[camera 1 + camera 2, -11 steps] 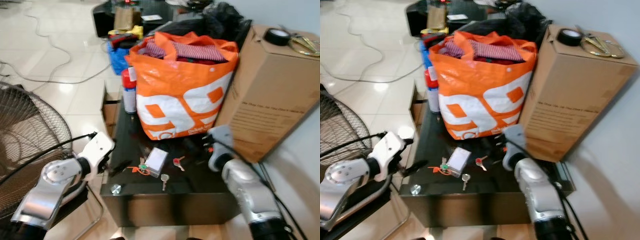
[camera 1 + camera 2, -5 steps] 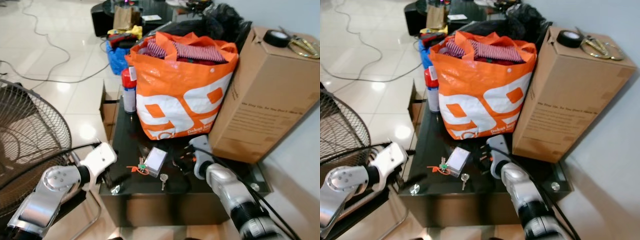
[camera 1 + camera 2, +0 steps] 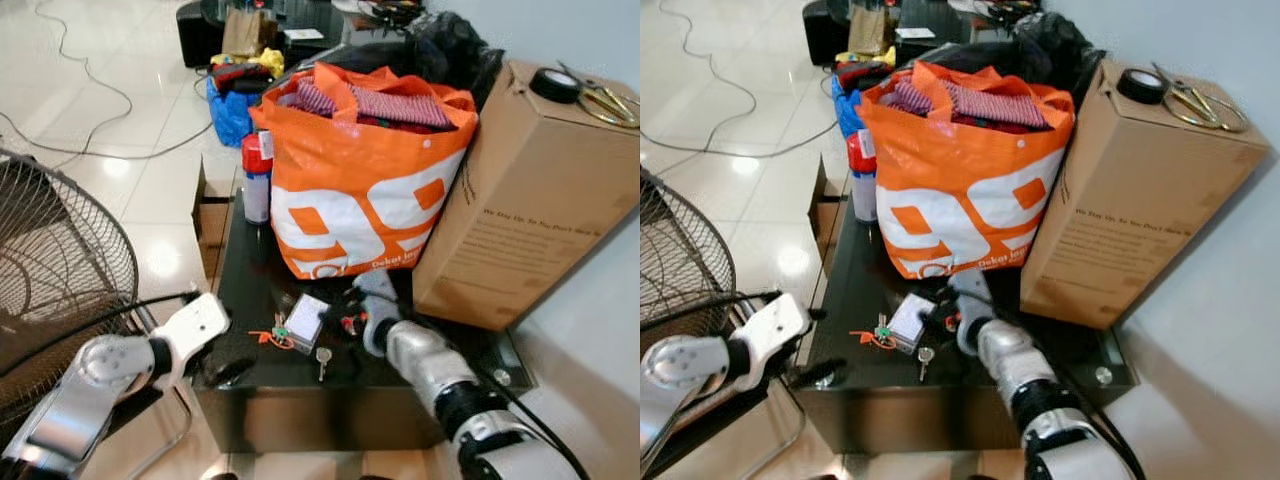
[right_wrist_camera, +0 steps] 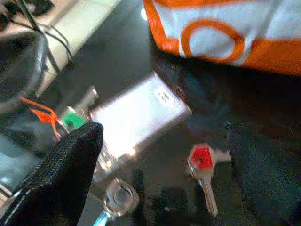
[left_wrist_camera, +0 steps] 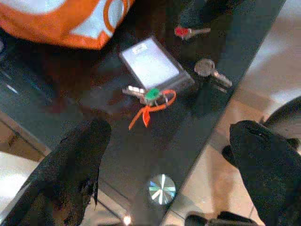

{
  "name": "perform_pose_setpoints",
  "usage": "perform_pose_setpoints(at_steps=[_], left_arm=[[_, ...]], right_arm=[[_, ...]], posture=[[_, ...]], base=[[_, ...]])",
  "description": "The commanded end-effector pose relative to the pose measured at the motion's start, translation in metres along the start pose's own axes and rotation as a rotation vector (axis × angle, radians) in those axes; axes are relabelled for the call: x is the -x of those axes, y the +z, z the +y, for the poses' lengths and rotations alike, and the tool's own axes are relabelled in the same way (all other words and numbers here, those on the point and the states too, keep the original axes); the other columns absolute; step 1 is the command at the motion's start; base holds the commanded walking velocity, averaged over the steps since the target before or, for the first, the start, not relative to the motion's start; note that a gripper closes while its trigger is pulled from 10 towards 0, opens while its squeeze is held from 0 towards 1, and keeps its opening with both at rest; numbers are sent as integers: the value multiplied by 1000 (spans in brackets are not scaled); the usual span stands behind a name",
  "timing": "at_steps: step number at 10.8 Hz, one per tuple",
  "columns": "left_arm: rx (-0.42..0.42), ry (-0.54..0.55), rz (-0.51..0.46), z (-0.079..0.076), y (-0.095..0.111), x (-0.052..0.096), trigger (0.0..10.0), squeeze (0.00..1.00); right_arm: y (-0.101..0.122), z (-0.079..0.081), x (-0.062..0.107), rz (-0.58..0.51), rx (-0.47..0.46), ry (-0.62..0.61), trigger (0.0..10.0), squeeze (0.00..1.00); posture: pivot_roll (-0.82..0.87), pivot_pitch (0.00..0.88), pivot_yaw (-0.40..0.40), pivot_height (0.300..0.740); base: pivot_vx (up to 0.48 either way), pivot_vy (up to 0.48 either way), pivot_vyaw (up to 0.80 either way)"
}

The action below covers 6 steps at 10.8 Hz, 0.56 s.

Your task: Hang keys on a hook

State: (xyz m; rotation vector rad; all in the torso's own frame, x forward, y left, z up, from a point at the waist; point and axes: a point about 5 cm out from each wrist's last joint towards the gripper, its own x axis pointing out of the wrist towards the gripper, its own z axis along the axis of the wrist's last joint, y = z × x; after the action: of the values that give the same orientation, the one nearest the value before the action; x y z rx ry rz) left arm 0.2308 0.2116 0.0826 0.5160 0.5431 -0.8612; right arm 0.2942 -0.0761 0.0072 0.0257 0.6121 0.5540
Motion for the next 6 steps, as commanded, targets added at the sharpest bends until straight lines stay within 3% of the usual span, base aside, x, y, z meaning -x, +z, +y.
perform_pose_setpoints(at_steps=[1,4,6], left_arm=[[-6,2,-27,2,8,6,10000,0],[-8,6,-32,3,16,18,10000,0],[-6,1,-32,2,18,22,10000,0]], right_arm=[[-1,0,-1,4,5,-26,10000,0],[3,8,-8,-10,-92,-84,10000,0],[5,16,-12,-24,-109,-68,10000,0]], posture=[[33,0,-137,740],[61,62,-135,740],[67,94,-145,740]], base=[[0,0,0],[0,0,0],[0,0,0]])
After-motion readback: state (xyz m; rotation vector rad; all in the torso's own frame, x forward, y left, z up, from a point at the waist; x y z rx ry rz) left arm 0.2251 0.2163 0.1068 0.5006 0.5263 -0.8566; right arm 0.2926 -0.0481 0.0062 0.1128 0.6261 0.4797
